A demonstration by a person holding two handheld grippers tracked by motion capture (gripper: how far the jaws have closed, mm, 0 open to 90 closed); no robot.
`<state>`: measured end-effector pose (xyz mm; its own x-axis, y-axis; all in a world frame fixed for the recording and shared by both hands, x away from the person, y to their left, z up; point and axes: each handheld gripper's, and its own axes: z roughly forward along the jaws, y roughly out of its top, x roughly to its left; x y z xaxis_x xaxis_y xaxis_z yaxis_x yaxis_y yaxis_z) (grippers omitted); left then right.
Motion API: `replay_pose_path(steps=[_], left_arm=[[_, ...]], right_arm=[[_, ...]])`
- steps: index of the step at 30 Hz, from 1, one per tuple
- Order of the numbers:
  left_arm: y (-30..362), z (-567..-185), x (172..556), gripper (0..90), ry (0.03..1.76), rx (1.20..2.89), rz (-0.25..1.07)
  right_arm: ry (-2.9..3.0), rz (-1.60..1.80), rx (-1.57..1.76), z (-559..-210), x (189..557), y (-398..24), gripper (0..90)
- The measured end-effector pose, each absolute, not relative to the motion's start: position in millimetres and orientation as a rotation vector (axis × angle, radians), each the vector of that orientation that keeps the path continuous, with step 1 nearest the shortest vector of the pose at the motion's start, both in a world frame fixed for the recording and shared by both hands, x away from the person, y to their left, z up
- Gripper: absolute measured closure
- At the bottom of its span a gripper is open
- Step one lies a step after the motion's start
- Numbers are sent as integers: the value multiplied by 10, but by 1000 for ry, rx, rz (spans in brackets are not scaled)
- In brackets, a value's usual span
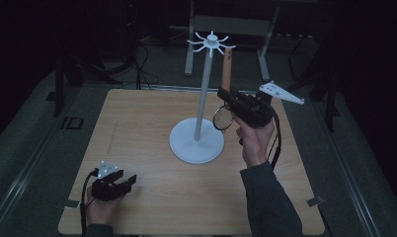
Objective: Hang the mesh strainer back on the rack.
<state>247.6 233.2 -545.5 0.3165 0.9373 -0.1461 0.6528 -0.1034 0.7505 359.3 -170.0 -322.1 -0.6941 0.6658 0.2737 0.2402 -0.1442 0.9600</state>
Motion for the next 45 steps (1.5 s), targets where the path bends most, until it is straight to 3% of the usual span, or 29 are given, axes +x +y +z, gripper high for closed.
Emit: replay_pose_path(steps=[24,27,30,31,45], left_arm=[[2334,-5454,2474,429,1414,1837,482],[2330,-5455,2474,429,1415,1837,481],[2329,-5455,2474,429,1415,1837,482],[2328,-5456,2476,429,1416,1838,482],[2326,-5456,2476,429,1414,1841,482]], right_arm=[[1885,1892,1040,-3222,3744,-1566,677],[1864,1840,1050,-3219,3733,-1564,597],[1855,1793,1043,-3210,3714,-1554,584],[1850,1744,1024,-3199,3688,-1537,536],[1856,1591,1005,-3194,3623,-1534,445]])
